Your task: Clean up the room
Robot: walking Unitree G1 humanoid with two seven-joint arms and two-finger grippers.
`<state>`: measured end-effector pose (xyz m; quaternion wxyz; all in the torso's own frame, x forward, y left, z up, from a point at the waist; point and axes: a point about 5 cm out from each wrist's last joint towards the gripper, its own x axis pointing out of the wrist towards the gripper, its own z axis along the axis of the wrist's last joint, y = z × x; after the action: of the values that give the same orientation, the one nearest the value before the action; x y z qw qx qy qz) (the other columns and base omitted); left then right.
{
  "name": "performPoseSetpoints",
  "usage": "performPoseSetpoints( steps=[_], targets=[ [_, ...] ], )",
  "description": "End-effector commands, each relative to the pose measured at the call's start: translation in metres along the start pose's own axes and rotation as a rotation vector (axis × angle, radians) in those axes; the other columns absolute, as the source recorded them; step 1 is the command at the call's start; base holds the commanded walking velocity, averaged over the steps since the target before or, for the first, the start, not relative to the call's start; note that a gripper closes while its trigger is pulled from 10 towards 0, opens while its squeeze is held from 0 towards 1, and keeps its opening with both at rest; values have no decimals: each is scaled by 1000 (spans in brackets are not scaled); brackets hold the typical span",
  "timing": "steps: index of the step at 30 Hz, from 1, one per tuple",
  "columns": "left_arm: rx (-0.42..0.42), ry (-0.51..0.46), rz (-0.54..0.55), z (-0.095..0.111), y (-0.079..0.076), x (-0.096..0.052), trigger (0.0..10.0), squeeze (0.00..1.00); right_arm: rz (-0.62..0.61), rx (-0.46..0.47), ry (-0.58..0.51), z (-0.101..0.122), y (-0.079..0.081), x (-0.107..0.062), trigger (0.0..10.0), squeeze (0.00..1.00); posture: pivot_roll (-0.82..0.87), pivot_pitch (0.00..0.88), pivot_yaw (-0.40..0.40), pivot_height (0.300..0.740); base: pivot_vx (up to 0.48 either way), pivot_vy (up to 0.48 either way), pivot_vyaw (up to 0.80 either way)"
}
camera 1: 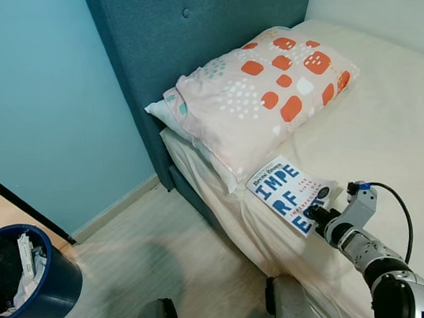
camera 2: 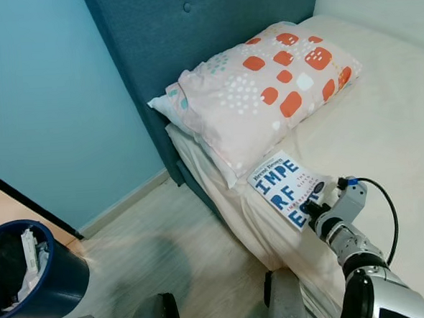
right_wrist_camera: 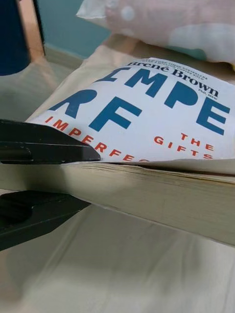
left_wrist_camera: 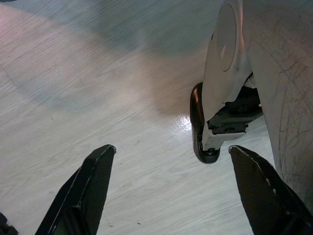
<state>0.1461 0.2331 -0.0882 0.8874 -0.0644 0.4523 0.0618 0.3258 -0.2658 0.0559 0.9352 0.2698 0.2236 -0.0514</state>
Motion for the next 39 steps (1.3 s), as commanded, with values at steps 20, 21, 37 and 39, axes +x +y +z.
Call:
performPoseSetpoints(
  steps=[20,21,37,39],
  targets=[
    [-3,59,8,-17,2,-4,10000,0,-41,-32,63,-11,-9,-3,10000,973,1,252,41,602,0,0,0],
    [-3,60,9,-18,3,-4,10000,0,-42,-30,61,-11,-8,-3,10000,1000,1,252,41,602,0,0,0],
    [-18,40,-12,-5,-11,2,10000,0,-150,-60,-4,7,-18,-5,10000,1000,-29,194,33,602,0,0,0],
    [-19,37,-14,-4,-12,3,10000,0,-162,-61,-17,10,-18,-6,10000,1000,-30,190,33,602,0,0,0]
  ],
)
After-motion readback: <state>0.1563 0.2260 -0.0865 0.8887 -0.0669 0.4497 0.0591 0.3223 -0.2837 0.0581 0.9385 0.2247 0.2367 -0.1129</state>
